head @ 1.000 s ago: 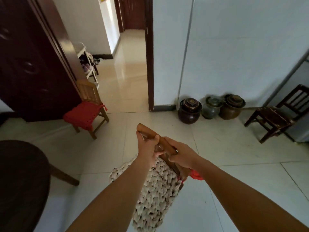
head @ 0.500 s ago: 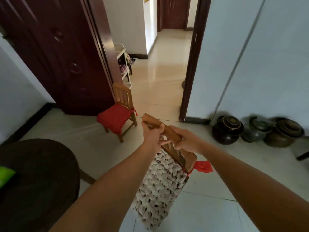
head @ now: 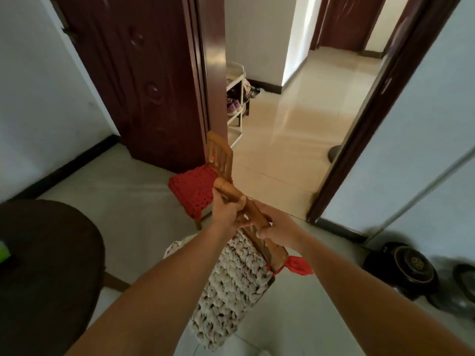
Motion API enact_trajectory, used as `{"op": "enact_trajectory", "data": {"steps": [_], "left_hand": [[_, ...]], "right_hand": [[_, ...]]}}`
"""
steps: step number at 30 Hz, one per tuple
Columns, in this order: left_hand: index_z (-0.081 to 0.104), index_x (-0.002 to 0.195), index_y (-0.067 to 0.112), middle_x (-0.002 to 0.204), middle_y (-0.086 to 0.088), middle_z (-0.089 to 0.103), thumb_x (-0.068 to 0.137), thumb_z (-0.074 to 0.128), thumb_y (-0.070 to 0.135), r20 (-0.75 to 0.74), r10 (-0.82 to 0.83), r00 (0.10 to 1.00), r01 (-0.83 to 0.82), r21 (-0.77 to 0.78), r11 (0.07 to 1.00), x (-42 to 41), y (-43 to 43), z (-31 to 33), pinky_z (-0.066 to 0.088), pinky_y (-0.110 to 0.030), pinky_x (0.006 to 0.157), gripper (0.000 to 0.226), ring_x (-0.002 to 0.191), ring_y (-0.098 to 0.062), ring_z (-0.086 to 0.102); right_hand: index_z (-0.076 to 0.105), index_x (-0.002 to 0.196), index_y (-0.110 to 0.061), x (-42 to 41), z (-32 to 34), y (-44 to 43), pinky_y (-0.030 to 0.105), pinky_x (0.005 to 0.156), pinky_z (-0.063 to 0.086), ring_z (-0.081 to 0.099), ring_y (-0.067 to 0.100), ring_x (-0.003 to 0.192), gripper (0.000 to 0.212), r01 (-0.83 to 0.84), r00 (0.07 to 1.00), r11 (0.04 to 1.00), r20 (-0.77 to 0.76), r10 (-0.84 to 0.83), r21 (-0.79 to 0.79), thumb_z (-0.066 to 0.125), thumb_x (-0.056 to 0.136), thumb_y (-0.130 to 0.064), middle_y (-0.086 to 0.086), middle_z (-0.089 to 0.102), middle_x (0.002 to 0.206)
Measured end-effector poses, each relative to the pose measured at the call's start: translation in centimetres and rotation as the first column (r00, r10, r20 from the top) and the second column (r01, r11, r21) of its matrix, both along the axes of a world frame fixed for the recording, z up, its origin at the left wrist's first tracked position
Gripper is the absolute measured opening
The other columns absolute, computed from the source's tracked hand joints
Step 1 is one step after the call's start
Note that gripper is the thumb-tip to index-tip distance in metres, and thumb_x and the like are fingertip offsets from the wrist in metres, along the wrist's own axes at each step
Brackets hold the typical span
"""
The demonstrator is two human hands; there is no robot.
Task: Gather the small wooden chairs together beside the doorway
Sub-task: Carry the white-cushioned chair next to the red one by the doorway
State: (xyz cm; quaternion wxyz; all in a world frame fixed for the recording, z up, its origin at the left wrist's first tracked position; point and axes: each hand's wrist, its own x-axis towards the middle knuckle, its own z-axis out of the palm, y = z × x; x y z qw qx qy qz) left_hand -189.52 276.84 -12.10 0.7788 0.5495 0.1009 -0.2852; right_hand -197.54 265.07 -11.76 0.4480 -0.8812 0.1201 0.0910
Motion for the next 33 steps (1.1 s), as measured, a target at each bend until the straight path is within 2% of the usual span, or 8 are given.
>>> {"op": "enact_trajectory", "data": {"steps": [3, 6, 11, 16, 18, 25, 29, 33], "left_hand": [[0.004, 0.149, 0.035, 0.137, -0.017, 0.049, 0.088, 0.055, -0.006, 0.012, 0.024, 1.0, -0.025, 0.02, 0.999, 3.5, -2.1, -1.7, 0.054, -0.047, 0.06, 0.089, 0.108, -0.042, 0.06], [0.009, 0.147, 0.035, 0.124, -0.018, 0.054, 0.089, 0.052, -0.007, 0.023, 0.048, 0.999, -0.048, 0.008, 0.999, 7.1, -3.7, -3.6, 0.054, -0.045, 0.055, 0.084, 0.087, -0.032, 0.064], [0.027, 0.126, 0.046, 0.107, -0.007, 0.06, 0.089, 0.053, -0.005, 0.033, 0.081, 0.996, -0.083, 0.048, 0.995, 13.4, -6.3, -7.5, 0.057, -0.048, 0.062, 0.068, 0.081, -0.026, 0.064], [0.024, 0.14, 0.035, 0.116, -0.019, 0.058, 0.087, 0.055, -0.007, 0.005, 0.134, 0.991, -0.134, 0.061, 0.989, 20.1, -9.0, -11.9, 0.055, -0.036, 0.045, 0.074, 0.081, -0.031, 0.063], [0.028, 0.13, 0.041, 0.117, -0.018, 0.059, 0.087, 0.054, -0.007, -0.01, 0.149, 0.989, -0.148, 0.072, 0.986, 22.4, -10.2, -13.6, 0.055, -0.036, 0.046, 0.07, 0.082, -0.03, 0.064], [0.012, 0.144, 0.04, 0.131, -0.011, 0.055, 0.088, 0.053, -0.006, -0.057, 0.159, 0.986, -0.153, 0.107, 0.982, 27.9, -15.0, -19.5, 0.057, -0.041, 0.055, 0.084, 0.113, -0.037, 0.058], [0.003, 0.146, 0.043, 0.137, -0.011, 0.051, 0.088, 0.054, -0.005, -0.103, 0.193, 0.976, -0.18, 0.119, 0.976, 30.3, -17.5, -23.3, 0.056, -0.039, 0.054, 0.091, 0.11, -0.031, 0.059], [0.008, 0.146, 0.043, 0.137, -0.012, 0.05, 0.087, 0.057, -0.004, -0.102, 0.229, 0.968, -0.219, 0.103, 0.97, 32.3, -20.0, -26.4, 0.058, -0.043, 0.058, 0.09, 0.104, -0.029, 0.062]], "right_hand": [[0.039, 0.137, -0.04, 4.0, -2.1, -2.5, 0.042, 0.086, 0.052, 0.063, 0.019, 0.096, 0.082, -0.024, 1.0, 1.0, -0.014, 0.024, 0.02, 0.064, 0.07, 0.0, -0.002, 0.066, 0.111], [0.036, 0.137, -0.044, 7.9, -4.2, -4.2, 0.036, 0.081, 0.053, 0.063, 0.016, 0.091, 0.083, -0.051, 0.998, 0.998, -0.038, 0.052, 0.024, 0.063, 0.071, -0.002, -0.005, 0.065, 0.107], [0.034, 0.138, -0.047, 14.9, -7.8, -7.2, 0.032, 0.08, 0.051, 0.063, 0.015, 0.095, 0.086, -0.085, 0.994, 0.994, -0.067, 0.09, 0.069, 0.061, 0.071, -0.001, -0.004, 0.065, 0.111], [0.036, 0.134, -0.051, 21.9, -11.6, -10.2, 0.016, 0.066, 0.051, 0.061, -0.001, 0.085, 0.087, -0.114, 0.985, 0.986, -0.116, 0.128, 0.119, 0.06, 0.071, 0.004, -0.017, 0.063, 0.099], [0.036, 0.138, -0.045, 24.4, -13.2, -11.5, 0.016, 0.065, 0.048, 0.061, 0.004, 0.086, 0.085, -0.129, 0.983, 0.985, -0.119, 0.143, 0.117, 0.06, 0.072, 0.003, -0.009, 0.064, 0.104], [0.033, 0.143, -0.034, 30.4, -19.3, -16.2, 0.006, 0.063, 0.041, 0.057, 0.004, 0.096, 0.086, -0.145, 0.973, 0.977, -0.159, 0.17, 0.156, 0.062, 0.073, 0.007, -0.009, 0.059, 0.113], [0.034, 0.142, -0.033, 33.0, -23.2, -19.0, 0.003, 0.058, 0.042, 0.056, -0.002, 0.087, 0.086, -0.138, 0.97, 0.973, -0.176, 0.171, 0.184, 0.063, 0.073, 0.009, -0.009, 0.057, 0.112], [0.038, 0.141, -0.033, 35.0, -26.2, -21.4, 0.003, 0.058, 0.043, 0.058, -0.007, 0.087, 0.084, -0.117, 0.968, 0.971, -0.196, 0.158, 0.208, 0.062, 0.072, 0.01, -0.013, 0.06, 0.109]]}}
